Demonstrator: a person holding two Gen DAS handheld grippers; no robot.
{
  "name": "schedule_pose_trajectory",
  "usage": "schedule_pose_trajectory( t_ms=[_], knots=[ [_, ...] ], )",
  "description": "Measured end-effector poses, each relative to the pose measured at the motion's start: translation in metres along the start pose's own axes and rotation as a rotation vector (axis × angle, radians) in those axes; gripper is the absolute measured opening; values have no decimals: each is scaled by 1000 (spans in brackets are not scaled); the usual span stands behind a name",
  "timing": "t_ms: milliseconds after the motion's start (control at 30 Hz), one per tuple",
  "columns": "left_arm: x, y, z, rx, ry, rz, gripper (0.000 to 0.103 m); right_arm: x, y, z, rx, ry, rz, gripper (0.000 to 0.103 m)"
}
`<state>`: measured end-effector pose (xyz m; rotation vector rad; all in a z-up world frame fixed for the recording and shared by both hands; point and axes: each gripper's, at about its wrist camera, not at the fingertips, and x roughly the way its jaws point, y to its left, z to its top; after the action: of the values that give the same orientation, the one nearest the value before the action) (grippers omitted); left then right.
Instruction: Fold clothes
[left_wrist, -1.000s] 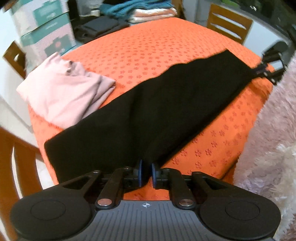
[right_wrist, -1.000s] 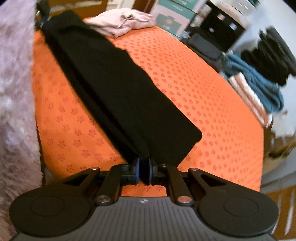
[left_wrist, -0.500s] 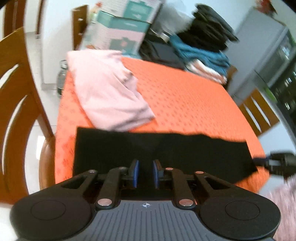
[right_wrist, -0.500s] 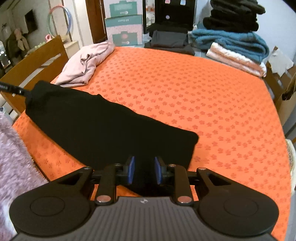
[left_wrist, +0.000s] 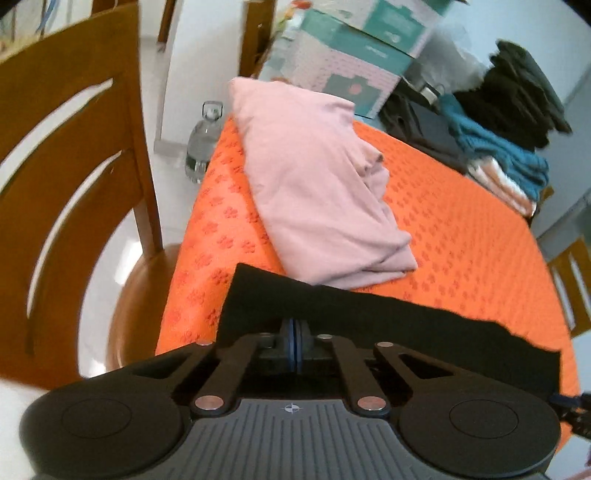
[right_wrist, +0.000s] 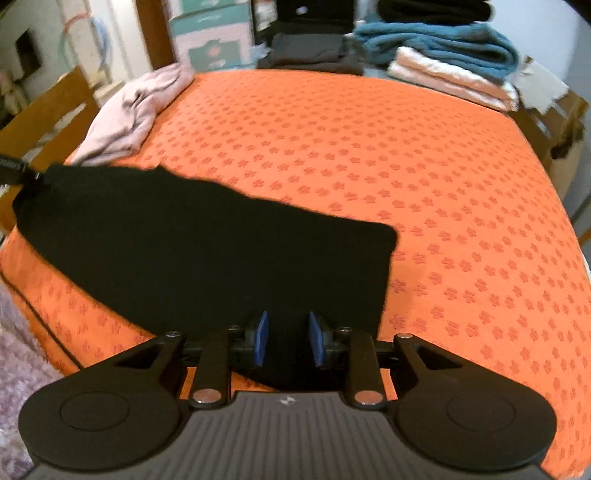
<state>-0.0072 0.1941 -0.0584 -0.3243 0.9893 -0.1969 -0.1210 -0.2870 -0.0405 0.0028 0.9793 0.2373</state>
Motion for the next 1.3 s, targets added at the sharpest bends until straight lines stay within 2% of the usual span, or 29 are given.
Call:
schedule_pose_trajectory(
  t_ms=[100, 133, 200, 367, 500, 633, 667, 700, 800, 1067, 1167, 1300],
  knots=[
    [-6, -6, 2, 7, -4, 6, 11, -7, -17, -4, 115, -45, -23, 48],
    [-8, -10, 2, 15, -6, 10, 18, -8, -24, -6, 157, -55, -27, 49],
    [-14, -17, 4, 30, -10, 16, 25, -6, -39, -12, 243, -60, -31, 54],
    [-30, -46, 10, 58, -23, -29, 43, 10, -63, -23, 374, -47, 16, 55],
    [-37, -74, 13, 55, -4, -106, 54, 15, -63, -26, 406, -79, 77, 56],
    [-33, -104, 14, 10, 43, -202, 62, 18, -57, -26, 386, -88, 86, 54],
    [-30, -112, 12, 4, 59, -220, 64, 19, -56, -25, 383, -86, 85, 31],
    [-27, -122, 11, 3, 74, -236, 64, 20, -56, -25, 392, -82, 89, 15],
    [-18, -149, 6, 1, 119, -285, 66, 16, -49, -20, 360, -86, 86, 14],
    [12, -228, -8, 10, 260, -423, 79, -13, -22, 11, 200, -109, 87, 13],
    [21, -248, -10, 24, 303, -444, 81, -22, -2, 21, 106, -119, 99, 13],
    [35, -258, -11, -23, 358, -453, 84, -24, 28, 28, -6, -125, 124, 13]
  ],
)
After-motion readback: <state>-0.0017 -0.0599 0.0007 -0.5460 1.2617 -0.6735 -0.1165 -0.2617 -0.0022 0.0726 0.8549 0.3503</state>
